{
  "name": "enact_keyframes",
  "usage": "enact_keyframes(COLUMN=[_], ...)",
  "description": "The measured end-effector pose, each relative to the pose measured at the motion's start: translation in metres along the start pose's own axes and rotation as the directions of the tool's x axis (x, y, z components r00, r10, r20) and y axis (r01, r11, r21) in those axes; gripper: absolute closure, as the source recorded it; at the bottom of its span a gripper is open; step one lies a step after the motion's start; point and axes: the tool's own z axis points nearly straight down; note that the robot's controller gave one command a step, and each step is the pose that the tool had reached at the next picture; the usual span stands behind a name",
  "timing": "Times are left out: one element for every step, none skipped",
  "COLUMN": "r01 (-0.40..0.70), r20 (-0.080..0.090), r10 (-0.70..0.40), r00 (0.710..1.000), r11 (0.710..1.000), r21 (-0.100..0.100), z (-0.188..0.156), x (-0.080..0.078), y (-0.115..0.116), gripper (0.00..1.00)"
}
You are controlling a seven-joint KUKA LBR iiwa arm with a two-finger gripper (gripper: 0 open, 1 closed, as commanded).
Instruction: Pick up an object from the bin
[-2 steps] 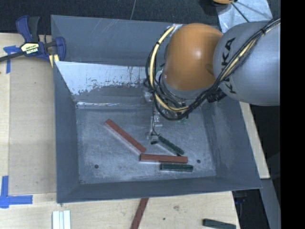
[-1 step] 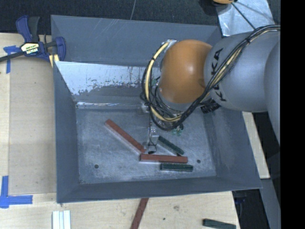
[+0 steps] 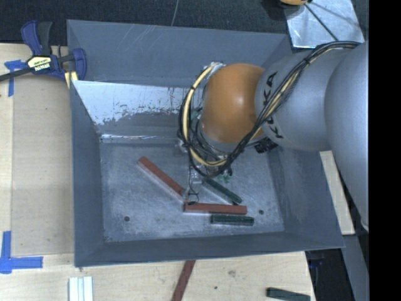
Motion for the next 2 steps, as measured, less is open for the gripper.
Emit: enact_keyframes(r01=[-0.053, -0.067], r20=[-0.010, -0.015], r10=[0.053, 0.067], r00=[0.999, 0.998], r11=[0.999, 0.998], r21=[0.001, 0.003], z=[0.0379, 0.0431], x=[0.0274, 0.0324], y=[-0.0056, -0.0038], gripper=[0.00, 0.00])
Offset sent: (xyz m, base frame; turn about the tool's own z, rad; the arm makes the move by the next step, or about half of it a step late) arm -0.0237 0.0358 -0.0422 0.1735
